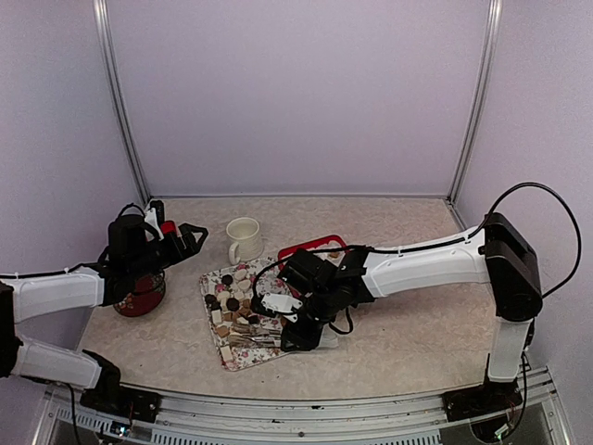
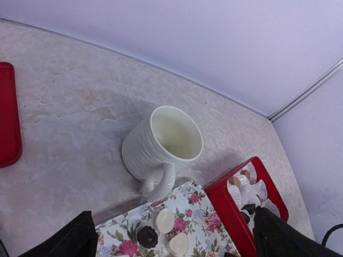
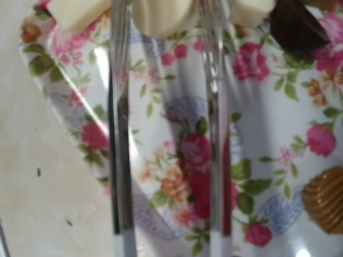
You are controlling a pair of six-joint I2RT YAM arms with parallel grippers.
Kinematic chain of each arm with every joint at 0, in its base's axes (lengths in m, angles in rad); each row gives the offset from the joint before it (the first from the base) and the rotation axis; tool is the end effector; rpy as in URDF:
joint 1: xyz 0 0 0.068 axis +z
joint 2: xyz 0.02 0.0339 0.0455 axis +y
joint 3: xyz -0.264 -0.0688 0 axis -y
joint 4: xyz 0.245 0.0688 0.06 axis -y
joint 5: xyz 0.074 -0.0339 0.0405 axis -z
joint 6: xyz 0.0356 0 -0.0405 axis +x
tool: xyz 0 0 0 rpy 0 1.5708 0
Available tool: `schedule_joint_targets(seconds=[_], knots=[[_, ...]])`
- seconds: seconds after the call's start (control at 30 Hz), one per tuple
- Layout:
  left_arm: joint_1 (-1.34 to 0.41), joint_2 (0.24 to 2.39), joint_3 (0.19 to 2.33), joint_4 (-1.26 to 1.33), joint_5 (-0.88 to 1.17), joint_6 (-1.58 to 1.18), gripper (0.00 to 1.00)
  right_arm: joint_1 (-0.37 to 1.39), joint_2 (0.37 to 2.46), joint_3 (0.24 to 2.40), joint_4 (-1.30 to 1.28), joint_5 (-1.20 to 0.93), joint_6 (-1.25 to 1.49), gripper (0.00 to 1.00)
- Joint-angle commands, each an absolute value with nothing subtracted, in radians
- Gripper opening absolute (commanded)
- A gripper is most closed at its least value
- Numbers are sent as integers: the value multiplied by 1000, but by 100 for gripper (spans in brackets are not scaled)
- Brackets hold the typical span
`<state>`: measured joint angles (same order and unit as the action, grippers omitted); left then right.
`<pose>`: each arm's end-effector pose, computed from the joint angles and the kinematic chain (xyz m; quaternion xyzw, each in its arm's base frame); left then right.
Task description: Pack the chocolate
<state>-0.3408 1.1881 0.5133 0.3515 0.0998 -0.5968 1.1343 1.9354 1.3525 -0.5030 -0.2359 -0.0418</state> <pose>0.2382 -0.0882 0.2174 -0.0746 0.8078 -0.2997 0.5021 0.1626 0.3681 0.1793 -0.5583 0.7864 0.2215 0.1444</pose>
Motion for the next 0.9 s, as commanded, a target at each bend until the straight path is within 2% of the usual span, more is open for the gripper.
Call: schedule_joint_targets(seconds=[0.0, 0.43, 0.87], knots=[[-334, 1187, 526, 364, 94, -583, 99, 1147, 1962, 1398, -503, -213, -62, 40], [-333, 1168, 516, 356, 89, -582, 99, 1147, 1985, 1443, -529, -166, -65, 39], [-333, 1192, 526, 373, 100, -587, 99, 1145, 1893, 1424, -532, -184, -51, 31]])
